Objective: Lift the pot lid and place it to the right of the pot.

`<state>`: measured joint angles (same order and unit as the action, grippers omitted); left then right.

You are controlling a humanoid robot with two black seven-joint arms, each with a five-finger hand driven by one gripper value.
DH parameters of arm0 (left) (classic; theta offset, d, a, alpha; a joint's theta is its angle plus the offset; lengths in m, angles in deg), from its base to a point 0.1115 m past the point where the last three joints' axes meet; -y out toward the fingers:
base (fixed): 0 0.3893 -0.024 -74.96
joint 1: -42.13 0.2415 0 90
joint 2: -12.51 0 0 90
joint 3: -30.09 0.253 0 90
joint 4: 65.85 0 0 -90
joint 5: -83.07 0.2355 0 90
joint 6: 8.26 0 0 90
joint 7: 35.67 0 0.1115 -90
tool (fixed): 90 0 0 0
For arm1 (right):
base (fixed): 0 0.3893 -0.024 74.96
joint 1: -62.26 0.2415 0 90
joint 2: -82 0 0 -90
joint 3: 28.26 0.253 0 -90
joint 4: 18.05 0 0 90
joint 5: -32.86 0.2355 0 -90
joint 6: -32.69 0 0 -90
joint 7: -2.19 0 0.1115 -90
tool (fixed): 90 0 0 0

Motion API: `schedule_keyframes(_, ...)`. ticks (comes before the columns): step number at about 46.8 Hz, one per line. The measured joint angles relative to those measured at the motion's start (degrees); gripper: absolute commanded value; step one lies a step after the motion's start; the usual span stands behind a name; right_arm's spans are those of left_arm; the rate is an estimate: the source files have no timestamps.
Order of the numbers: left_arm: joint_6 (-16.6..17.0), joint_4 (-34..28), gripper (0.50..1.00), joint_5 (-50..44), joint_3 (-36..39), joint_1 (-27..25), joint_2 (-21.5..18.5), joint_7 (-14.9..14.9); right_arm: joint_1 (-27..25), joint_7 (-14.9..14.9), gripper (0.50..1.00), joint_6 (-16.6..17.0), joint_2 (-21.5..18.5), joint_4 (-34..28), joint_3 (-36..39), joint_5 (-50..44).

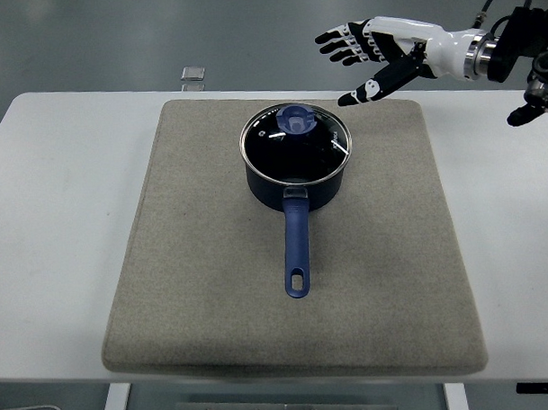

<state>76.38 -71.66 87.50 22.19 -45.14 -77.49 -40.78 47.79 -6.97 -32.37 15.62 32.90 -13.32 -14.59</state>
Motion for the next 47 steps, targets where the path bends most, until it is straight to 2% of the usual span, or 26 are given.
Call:
schedule_keyframes(13, 0.00, -0.01, 1.000, -0.01, 0.00, -0.02, 0.00, 0.01, 6.04, 0.22, 0.915, -0.62, -3.51, 0.30, -8.47, -5.99)
schedule_keyframes(20, 0.00, 0.00, 1.000, -0.01, 0.00, -0.01, 0.00, 0.01, 7.77, 0.70, 0.915, -1.19, -5.63, -0.16, -10.22, -6.86)
schedule_keyframes(39, 0.00, 0.01, 1.000, 0.00, 0.00, -0.02, 0.00, 0.01, 8.28, 0.90, 0.901, -5.23, -10.58, -3.36, -15.54, -9.02)
schedule_keyframes(47, 0.00, 0.00, 1.000, 0.00, 0.00, 0.00, 0.00, 0.01, 8.16, 0.90, 0.864, -5.98, -11.22, -4.01, -16.53, -9.36)
